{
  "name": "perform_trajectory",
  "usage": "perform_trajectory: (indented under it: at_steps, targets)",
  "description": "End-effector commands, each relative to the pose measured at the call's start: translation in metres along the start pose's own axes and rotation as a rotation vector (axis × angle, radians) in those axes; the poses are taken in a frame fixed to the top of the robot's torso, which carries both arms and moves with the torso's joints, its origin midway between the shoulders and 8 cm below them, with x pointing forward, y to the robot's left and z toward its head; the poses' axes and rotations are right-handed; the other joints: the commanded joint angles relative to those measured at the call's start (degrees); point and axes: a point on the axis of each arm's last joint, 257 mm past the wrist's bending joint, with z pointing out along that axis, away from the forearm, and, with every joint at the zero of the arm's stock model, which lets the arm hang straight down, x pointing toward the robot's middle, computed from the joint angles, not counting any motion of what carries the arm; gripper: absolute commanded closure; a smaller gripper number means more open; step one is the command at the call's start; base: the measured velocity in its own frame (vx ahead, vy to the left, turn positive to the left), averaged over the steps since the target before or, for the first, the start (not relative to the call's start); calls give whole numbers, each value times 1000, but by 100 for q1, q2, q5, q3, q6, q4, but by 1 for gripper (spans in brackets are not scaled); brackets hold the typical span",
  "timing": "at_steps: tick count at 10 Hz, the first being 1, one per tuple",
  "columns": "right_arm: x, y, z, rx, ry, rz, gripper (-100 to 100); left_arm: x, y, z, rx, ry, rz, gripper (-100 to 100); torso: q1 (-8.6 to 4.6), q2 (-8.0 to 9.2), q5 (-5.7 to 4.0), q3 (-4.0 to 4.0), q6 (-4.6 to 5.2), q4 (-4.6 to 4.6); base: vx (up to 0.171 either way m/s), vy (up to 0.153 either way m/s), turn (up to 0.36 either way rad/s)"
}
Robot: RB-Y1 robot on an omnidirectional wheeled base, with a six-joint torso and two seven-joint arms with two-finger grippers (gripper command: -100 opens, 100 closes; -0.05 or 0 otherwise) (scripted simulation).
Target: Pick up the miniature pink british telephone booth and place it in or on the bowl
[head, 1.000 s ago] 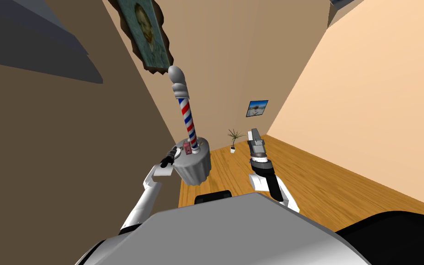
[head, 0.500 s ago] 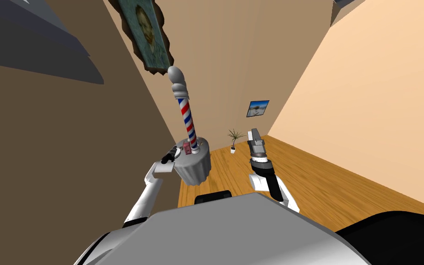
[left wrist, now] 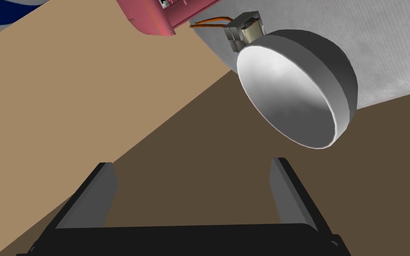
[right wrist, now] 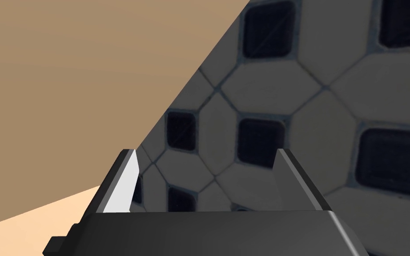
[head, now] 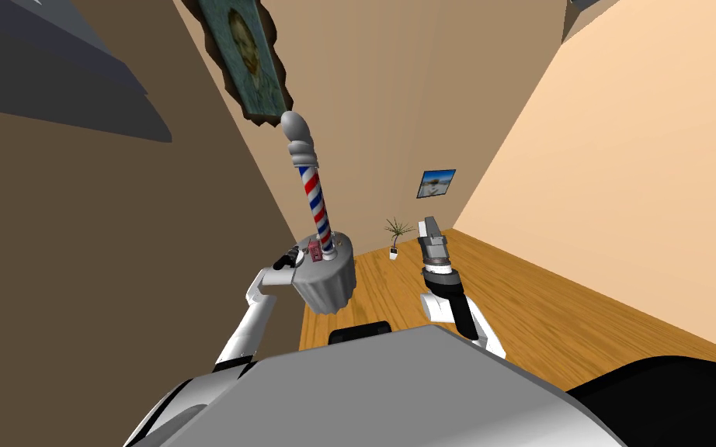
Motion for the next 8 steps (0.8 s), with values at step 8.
perform_trajectory:
  at_steps: [8]
  targets:
    - [0, 0, 0, 0, 0, 0, 0, 11, 11, 2, -161, 58, -87, -100, 1, -5, 0, -3, -1, -2, 38, -24, 0]
